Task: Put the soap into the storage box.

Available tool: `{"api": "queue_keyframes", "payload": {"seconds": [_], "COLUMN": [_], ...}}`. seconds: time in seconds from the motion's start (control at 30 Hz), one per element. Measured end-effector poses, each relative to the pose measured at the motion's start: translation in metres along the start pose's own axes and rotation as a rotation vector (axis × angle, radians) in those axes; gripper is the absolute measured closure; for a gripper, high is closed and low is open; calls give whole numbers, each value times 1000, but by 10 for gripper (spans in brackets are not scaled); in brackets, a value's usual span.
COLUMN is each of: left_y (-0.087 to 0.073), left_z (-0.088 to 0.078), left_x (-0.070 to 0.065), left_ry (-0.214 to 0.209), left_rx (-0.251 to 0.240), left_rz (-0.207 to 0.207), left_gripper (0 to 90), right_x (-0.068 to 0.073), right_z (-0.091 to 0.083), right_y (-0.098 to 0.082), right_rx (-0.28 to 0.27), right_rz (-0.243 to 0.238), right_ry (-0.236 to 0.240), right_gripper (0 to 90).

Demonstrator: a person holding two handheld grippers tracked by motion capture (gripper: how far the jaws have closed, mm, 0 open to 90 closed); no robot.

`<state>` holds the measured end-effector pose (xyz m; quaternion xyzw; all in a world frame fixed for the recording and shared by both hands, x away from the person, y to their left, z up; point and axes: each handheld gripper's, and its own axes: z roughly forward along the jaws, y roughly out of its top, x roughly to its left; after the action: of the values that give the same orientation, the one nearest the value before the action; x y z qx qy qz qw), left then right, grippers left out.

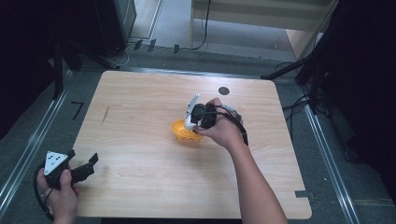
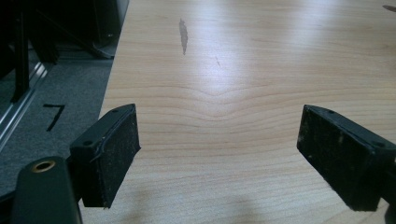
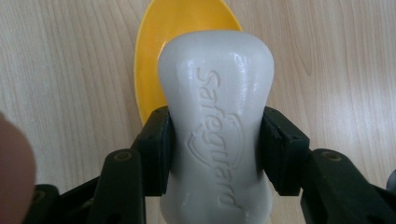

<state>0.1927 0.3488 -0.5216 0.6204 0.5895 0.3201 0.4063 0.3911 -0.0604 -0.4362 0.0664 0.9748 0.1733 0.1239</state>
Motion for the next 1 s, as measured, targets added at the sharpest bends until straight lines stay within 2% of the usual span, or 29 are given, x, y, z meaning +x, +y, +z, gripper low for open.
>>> {"api": "queue_keyframes", "payload": {"seconds": [0.67, 1.0], "left_y": [0, 0], "left_z": [0, 0], "left_x": [1, 1], "left_ry": [-3, -6], "left_rx": [0, 0], "left_rz": [-4, -5], "left_gripper": [133, 133], "right_x": [-1, -4], "right_z": [21, 28], "right_y": [18, 16], "right_rx": [15, 29], "right_rz": [-49, -49], "right_ry": [41, 52], "right_gripper": [508, 507]}}
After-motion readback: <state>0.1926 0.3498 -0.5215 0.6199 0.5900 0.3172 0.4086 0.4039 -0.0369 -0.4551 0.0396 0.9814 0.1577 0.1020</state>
